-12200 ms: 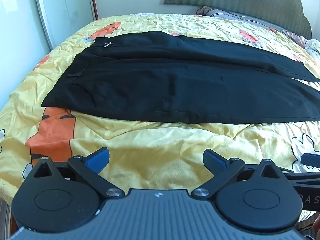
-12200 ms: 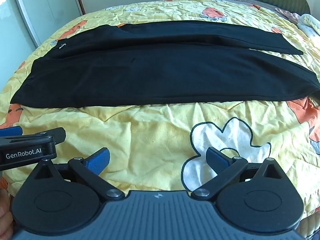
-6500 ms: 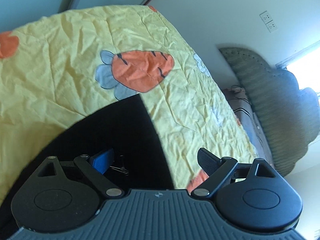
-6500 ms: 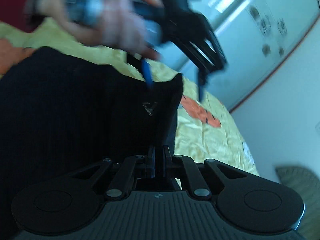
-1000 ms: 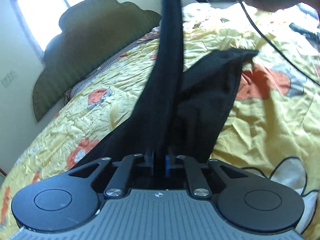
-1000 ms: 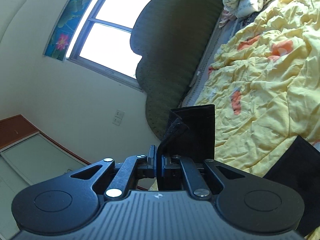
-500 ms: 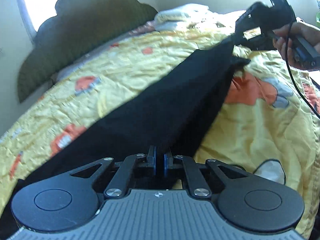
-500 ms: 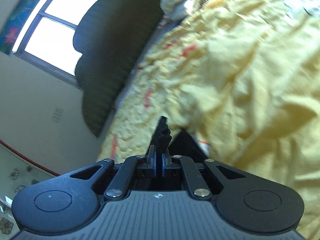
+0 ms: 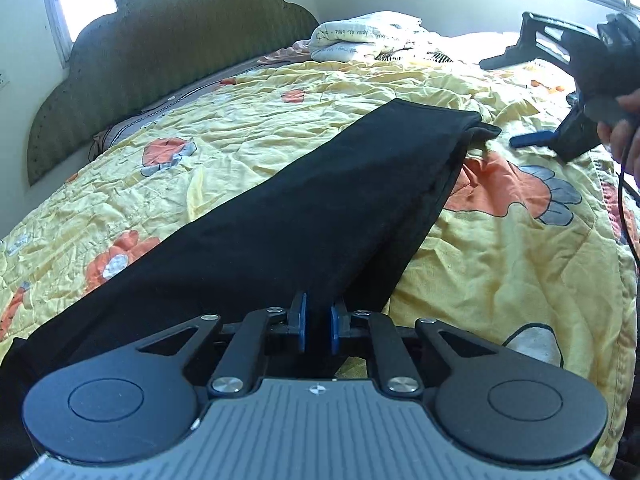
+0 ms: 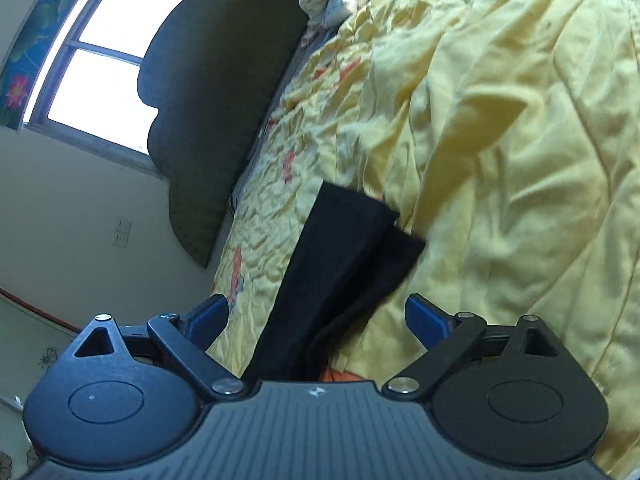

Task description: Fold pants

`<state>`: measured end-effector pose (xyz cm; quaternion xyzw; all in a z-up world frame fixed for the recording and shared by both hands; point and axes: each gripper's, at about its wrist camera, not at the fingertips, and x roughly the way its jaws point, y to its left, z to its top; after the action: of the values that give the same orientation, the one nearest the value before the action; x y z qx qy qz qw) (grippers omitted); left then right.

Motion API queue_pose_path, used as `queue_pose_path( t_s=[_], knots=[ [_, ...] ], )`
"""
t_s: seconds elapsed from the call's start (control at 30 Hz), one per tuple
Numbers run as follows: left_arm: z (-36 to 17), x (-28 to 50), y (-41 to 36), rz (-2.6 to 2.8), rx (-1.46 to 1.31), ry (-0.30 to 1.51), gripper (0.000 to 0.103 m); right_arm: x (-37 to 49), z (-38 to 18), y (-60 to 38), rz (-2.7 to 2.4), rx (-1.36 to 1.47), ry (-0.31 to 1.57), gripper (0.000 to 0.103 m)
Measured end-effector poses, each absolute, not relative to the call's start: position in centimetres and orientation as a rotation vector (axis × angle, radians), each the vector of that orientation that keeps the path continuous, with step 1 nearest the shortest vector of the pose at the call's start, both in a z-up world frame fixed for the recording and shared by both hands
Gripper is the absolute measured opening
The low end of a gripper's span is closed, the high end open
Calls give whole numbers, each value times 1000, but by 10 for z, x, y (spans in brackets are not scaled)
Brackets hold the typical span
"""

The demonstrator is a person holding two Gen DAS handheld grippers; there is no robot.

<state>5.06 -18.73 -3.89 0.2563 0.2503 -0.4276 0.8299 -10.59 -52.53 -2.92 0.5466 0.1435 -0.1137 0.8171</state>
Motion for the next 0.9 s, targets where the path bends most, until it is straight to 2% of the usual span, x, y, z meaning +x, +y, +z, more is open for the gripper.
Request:
queue_pose_path(
  t_s=[0.27,0.33,0.37,0.4,0.47,0.53,0.67,0.73,0.9],
  knots=[
    [-34,54,-187,-901,499,545,27,-53,-27,-531,-256,1077,302,94],
    [-34,53,-188,-903,501,537,27,-47,-28,-536,-310,1055,267,88],
    [-35,52,-189,-905,502,535,27,-45,-30,-541,-331,1049,258,69],
    [-35,52,-190,-908,503,534,27,-40,-33,-547,-348,1050,269,37],
    [-35,52,-190,-912,499,526,27,-28,-43,-559,-329,1085,296,10],
    [-34,52,-190,-910,486,525,27,-22,-38,-564,-301,1070,292,8],
    [-25,54,-188,-929,428,528,27,-32,23,-542,-228,832,164,8],
    [-27,53,-191,-940,442,540,30,-36,34,-535,-243,772,165,8],
    [-40,57,-191,-931,450,597,36,-36,-23,-556,-400,882,401,10]
  ],
)
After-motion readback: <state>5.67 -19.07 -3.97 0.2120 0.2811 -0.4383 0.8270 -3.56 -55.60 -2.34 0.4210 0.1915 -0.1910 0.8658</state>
